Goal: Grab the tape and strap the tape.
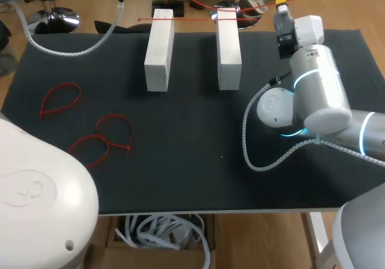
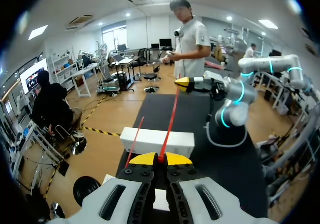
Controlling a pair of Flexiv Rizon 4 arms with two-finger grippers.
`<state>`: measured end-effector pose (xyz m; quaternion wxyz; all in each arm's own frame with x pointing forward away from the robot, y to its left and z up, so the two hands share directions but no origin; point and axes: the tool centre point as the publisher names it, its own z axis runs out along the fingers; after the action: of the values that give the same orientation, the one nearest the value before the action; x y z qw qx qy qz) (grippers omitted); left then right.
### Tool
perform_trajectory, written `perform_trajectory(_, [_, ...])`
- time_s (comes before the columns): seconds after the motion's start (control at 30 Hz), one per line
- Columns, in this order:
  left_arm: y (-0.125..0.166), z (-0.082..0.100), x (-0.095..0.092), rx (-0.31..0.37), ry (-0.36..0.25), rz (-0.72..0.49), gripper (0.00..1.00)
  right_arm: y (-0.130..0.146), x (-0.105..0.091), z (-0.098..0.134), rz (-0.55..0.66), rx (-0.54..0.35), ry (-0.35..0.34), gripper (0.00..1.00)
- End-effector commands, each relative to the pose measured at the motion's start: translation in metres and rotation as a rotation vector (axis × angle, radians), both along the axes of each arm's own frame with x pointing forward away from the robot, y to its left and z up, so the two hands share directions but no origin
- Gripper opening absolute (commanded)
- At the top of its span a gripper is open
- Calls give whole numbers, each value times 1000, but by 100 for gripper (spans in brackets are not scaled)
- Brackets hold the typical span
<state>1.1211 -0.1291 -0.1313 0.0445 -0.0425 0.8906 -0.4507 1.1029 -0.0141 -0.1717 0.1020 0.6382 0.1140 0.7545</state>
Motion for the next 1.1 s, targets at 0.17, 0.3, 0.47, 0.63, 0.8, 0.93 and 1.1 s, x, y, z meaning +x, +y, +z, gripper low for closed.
perform_trajectory(0.17, [0,1,0,4,1,0,0,1,-2,2,20,-5,7,0])
perform_trajectory(0.3, [-8,0,-4,238,26,-11,0,1,-2,3,27,-12,4,0])
perform_trajectory(0.47, [-24,-4,-7,447,63,-45,0,1,-2,4,29,-18,3,0])
perform_trajectory(0.63, [-31,-6,-10,479,99,-55,0,2,-3,4,35,-24,3,0])
perform_trajectory(0.8, [-37,-4,-12,549,106,-72,0,4,-5,3,37,-30,4,0])
perform_trajectory(0.93, [-39,-4,-12,556,108,-80,0,5,-5,2,51,-50,-5,0])
perform_trajectory(1.1, [-42,-3,-13,604,114,-79,0,5,-5,2,51,-50,-5,0])
